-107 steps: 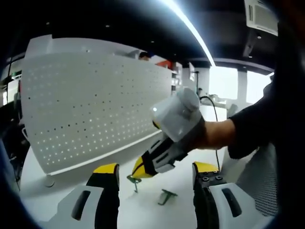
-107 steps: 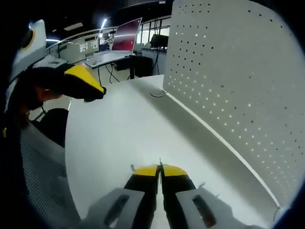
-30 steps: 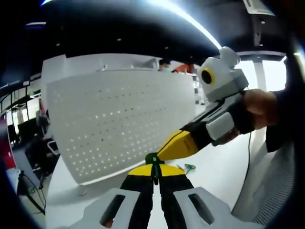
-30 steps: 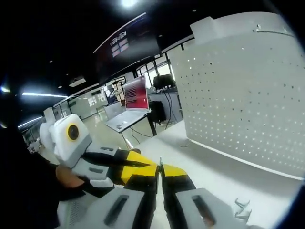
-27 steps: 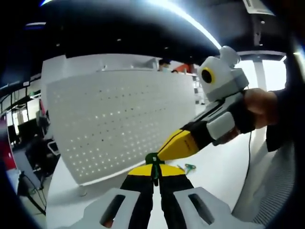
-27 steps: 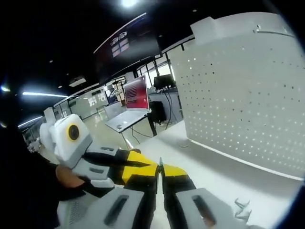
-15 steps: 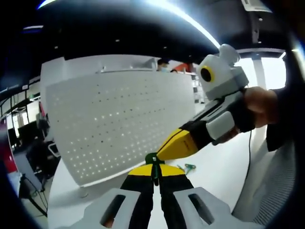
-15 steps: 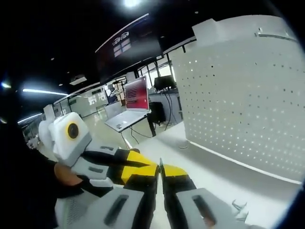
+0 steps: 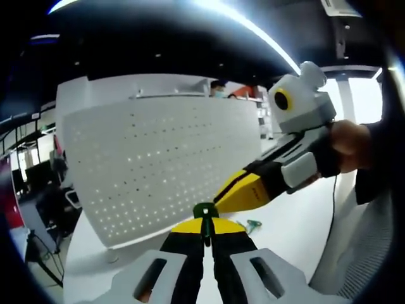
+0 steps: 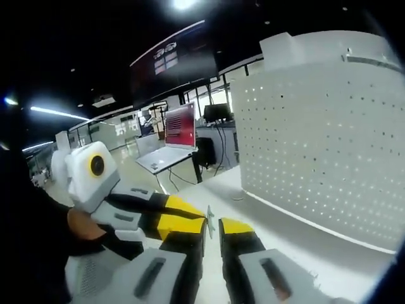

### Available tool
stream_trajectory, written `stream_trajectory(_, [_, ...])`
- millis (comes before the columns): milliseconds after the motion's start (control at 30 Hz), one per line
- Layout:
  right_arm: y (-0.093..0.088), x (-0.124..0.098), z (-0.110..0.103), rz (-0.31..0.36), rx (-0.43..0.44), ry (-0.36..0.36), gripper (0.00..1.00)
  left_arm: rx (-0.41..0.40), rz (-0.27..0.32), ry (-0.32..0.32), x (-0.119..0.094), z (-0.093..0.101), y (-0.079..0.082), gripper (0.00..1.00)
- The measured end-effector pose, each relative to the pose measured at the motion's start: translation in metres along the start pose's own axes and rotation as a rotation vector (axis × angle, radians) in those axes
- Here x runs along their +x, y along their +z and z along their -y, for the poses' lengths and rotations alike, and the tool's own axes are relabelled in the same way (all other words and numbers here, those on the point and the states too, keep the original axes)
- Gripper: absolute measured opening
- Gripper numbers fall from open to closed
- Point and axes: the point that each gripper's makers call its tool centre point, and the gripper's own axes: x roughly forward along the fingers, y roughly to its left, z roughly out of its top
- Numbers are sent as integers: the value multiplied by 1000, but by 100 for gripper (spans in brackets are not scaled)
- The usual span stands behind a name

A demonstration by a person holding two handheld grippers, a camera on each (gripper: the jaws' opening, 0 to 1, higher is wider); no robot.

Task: Insert the hook assembly into the mounting plate slot until the hook locks in place.

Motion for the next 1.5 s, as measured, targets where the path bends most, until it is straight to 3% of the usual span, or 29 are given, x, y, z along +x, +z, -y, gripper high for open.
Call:
stream_trajectory(233, [2,-6,5,16,-69,-35,10,-1,1,15,0,-3,1,3])
stream_trajectory(400, [2,-11,10,31,-66,-42,14,-6,4,31,0,-7,2,3])
stream_trajectory(833, [-3,-27,17,61,-75,-67,35,3,19,53,4,-11,13,3])
stream_trajectory(1100, [-1,-37,21,110,-115,-117,44,6,57,83,12,-27,38,3])
stream_trajectory(1500, [-15,-51,38,122,-94,-192,46,17,84,148,32,-67,72,3])
